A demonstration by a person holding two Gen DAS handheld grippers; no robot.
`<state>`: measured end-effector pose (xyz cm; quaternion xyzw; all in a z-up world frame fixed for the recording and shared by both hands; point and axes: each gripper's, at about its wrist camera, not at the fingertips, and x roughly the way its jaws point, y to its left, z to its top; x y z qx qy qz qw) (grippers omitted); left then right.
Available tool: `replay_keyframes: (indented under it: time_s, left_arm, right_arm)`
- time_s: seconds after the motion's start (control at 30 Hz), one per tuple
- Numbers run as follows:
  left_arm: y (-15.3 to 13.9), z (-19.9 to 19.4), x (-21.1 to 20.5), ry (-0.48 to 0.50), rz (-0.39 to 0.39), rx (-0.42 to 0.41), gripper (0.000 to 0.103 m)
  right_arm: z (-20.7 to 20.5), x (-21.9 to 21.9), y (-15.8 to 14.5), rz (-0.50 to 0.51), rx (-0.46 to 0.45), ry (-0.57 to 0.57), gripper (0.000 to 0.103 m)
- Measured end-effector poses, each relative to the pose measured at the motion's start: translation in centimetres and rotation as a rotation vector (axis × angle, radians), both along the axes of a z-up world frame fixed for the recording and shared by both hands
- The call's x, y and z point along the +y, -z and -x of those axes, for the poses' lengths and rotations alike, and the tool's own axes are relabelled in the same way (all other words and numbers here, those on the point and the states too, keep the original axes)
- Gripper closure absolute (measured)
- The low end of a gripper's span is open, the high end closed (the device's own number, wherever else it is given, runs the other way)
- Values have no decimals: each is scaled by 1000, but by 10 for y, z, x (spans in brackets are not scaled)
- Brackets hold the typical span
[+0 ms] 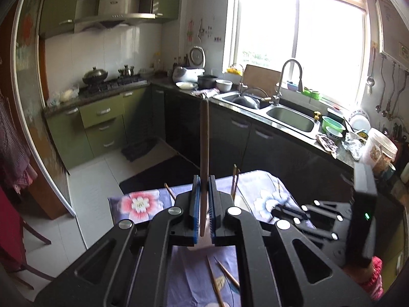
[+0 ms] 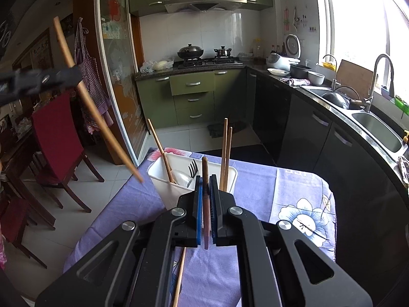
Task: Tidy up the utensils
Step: 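Lower the left gripper's chopstick into the holder and open the left gripper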
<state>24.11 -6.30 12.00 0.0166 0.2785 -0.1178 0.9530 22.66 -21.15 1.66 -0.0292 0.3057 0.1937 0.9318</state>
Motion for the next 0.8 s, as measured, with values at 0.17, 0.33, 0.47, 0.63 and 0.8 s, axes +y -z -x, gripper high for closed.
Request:
replay_keyframes:
  time_s: [0.17,0.33,0.47,0.63,0.8]
  left_arm:
    - [17,-38,-9,-36,-12,17,97]
    - [59,-70,-12,-53,-28,125,97]
    - [85,-81,-8,-56,-40,180,97]
    - [96,-82,-6,-53,-42,193,79]
    - [82,-66,3,-53,-16,154,65]
  right_arm:
    - [10,-2,-11,1,-24,-5,97]
    - [19,-10,-33,-19,-47,-9,97]
    - [19,-16,-58,-31,-80,-1,97]
    - [9,-17,-96,-67,-130,22,97]
    - [-17,-16,-127,-117,-177,66,97]
